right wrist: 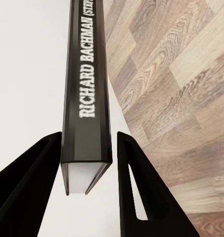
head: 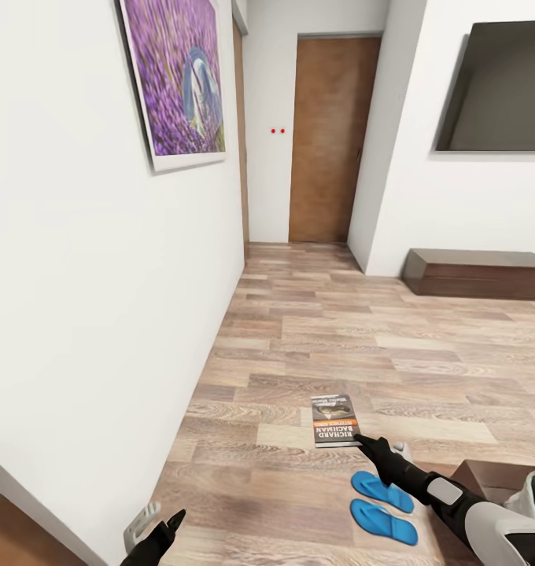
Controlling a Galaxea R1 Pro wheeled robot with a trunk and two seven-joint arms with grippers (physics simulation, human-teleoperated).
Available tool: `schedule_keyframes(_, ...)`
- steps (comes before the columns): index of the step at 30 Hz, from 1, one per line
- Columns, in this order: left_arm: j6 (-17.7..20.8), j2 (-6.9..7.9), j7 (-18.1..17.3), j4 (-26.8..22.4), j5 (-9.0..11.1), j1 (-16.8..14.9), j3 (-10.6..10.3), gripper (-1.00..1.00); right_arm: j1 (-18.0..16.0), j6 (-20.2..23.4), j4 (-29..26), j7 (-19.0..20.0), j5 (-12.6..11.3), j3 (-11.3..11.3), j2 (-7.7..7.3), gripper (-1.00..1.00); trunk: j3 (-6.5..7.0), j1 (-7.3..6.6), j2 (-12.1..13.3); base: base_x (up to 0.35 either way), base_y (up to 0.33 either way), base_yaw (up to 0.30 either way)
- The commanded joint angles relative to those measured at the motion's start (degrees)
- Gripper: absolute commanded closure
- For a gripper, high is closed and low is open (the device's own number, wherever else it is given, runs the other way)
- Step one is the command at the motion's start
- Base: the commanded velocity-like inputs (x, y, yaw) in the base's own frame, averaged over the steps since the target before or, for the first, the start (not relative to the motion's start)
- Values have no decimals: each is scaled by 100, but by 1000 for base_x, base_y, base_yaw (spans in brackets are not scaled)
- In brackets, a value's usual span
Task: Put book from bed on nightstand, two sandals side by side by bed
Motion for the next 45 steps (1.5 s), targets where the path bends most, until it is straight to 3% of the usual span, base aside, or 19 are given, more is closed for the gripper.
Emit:
schedule_keyframes(1,-25,0,-17,6,32,-4,-48,-100,-9,41,17,30,-70,22,-1,100,-5,1,-2,158,0,0)
schedule_keyframes(45,-25,0,-18,6,32,-3,-48,-100,-9,41,17,29,-70,22,-1,100,-5,1,-2,158,69,-23)
